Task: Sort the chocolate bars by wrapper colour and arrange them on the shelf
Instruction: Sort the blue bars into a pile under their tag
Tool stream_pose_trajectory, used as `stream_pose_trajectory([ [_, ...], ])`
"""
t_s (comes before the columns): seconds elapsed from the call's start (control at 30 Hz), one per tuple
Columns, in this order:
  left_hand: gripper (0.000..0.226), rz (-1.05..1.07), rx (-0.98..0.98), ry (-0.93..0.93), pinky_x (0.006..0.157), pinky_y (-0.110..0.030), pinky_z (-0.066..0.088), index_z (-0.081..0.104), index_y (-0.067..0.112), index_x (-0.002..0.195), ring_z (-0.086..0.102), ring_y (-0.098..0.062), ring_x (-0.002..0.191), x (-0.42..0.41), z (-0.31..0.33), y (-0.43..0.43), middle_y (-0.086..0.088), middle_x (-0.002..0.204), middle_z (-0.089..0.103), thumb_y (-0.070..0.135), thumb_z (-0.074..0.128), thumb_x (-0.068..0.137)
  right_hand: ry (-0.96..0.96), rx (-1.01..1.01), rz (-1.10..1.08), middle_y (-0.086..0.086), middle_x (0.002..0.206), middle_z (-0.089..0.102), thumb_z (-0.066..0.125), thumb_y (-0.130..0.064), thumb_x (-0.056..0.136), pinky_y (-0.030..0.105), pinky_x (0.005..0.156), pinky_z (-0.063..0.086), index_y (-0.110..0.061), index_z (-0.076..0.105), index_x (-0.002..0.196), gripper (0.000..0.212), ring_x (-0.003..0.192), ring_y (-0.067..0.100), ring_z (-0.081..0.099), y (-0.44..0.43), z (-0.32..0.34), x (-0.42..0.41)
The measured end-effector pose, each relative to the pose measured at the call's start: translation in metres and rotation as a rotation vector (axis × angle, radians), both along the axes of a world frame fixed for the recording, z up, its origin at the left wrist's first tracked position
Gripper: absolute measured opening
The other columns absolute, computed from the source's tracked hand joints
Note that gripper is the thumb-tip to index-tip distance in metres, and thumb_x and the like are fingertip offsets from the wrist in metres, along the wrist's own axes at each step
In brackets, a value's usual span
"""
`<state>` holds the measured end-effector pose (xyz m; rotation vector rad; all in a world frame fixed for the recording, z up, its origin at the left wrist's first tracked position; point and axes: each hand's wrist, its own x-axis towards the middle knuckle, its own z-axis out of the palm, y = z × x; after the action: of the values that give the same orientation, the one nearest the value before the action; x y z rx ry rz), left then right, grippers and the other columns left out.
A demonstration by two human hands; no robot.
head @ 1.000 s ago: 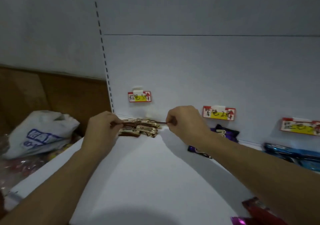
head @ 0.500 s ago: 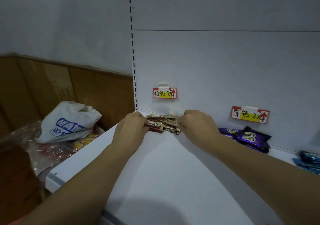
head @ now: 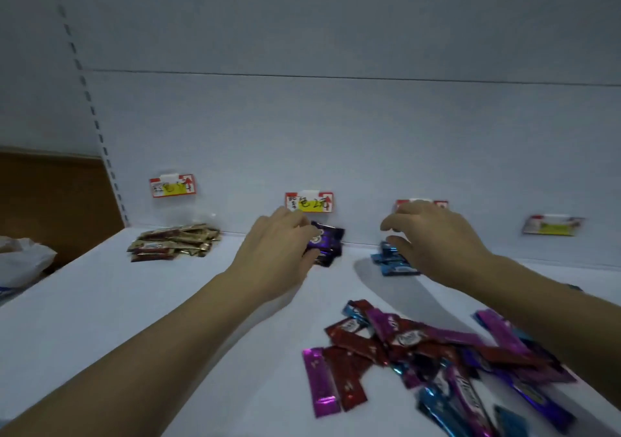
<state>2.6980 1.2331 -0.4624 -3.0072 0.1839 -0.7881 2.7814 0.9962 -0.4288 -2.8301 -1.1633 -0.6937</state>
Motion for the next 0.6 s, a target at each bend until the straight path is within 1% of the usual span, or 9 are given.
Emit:
stream_pose_trajectory([
  [0.13,0.036,-0.151,-0.008,0.049,0.095,-0.04,0.045,0.063,0.026,0.131,0.05,-0.02,0.116,0.033,0.002,-0.068,0.004,0.127,0.06,0.04,0.056,0.098,0.007,0.036,-0.098,-0.003,0.118,0.066,0.059,-0.031,0.099,0.038,0.085,0.051,-0.026,0.068,0.122,0.025,0.11,0.021,0.058,-0.089,-0.002,0.001],
  [0.2,0.035,-0.217,0.026,0.108,0.093,-0.042,0.046,0.062,0.029,0.131,0.051,-0.02,0.113,0.046,0.004,-0.103,0.004,0.124,0.059,0.042,0.056,0.098,0.058,0.015,-0.121,-0.003,0.114,0.065,0.057,-0.029,0.1,0.036,0.083,0.049,-0.025,0.069,0.121,0.024,0.107,0.02,0.058,-0.127,-0.006,0.0],
  [0.27,0.033,-0.298,0.038,0.206,0.092,-0.041,0.048,0.062,0.031,0.128,0.052,-0.018,0.111,0.056,0.005,-0.135,0.006,0.12,0.06,0.044,0.057,0.098,0.137,-0.001,-0.131,-0.004,0.111,0.065,0.055,-0.025,0.101,0.031,0.082,0.045,-0.026,0.07,0.12,0.023,0.105,0.018,0.057,-0.159,-0.01,0.0],
  [0.33,0.025,-0.408,0.028,0.347,0.086,-0.033,0.049,0.067,0.03,0.118,0.058,-0.009,0.101,0.06,0.008,-0.159,0.011,0.11,0.064,0.042,0.059,0.098,0.242,-0.029,-0.113,-0.008,0.108,0.064,0.055,-0.025,0.101,0.026,0.081,0.043,-0.029,0.07,0.117,0.022,0.103,0.014,0.056,-0.181,-0.014,-0.002],
  [0.4,0.013,-0.538,0.02,0.476,0.074,-0.019,0.045,0.07,0.029,0.101,0.06,-0.001,0.084,0.055,0.013,-0.174,0.017,0.093,0.066,0.038,0.061,0.097,0.354,-0.052,-0.066,-0.015,0.105,0.064,0.059,-0.026,0.1,0.019,0.079,0.04,-0.033,0.071,0.115,0.021,0.097,0.005,0.054,-0.194,-0.014,-0.008],
  [0.43,0.01,-0.601,0.002,0.526,0.07,-0.016,0.044,0.07,0.029,0.094,0.06,-0.001,0.079,0.049,0.016,-0.179,0.017,0.086,0.065,0.036,0.063,0.096,0.408,-0.047,-0.027,-0.019,0.102,0.064,0.061,-0.028,0.098,0.016,0.076,0.04,-0.034,0.072,0.112,0.019,0.094,0.003,0.055,-0.196,-0.013,-0.014],
  [0.5,0.011,-0.685,-0.061,0.632,0.067,-0.017,0.046,0.069,0.029,0.09,0.061,-0.005,0.077,0.035,0.021,-0.184,0.016,0.08,0.065,0.039,0.067,0.094,0.529,-0.02,0.07,-0.021,0.091,0.066,0.067,-0.036,0.094,0.014,0.069,0.043,-0.033,0.074,0.101,0.01,0.086,0.002,0.06,-0.194,-0.009,-0.029],
  [0.53,0.015,-0.688,-0.072,0.689,0.068,-0.019,0.047,0.069,0.03,0.091,0.061,-0.006,0.078,0.029,0.022,-0.185,0.015,0.081,0.065,0.045,0.069,0.092,0.598,-0.011,0.113,-0.018,0.086,0.068,0.07,-0.041,0.091,0.018,0.066,0.046,-0.031,0.074,0.096,0.011,0.082,0.004,0.062,-0.19,-0.008,-0.038],
  [0.6,0.032,-0.62,0.027,0.749,0.071,-0.02,0.046,0.065,0.033,0.099,0.057,-0.005,0.085,0.023,0.017,-0.187,0.016,0.09,0.062,0.06,0.071,0.084,0.705,-0.035,0.136,-0.013,0.079,0.069,0.074,-0.053,0.084,0.022,0.062,0.049,-0.029,0.07,0.09,0.025,0.076,0.007,0.063,-0.179,-0.013,-0.053],
])
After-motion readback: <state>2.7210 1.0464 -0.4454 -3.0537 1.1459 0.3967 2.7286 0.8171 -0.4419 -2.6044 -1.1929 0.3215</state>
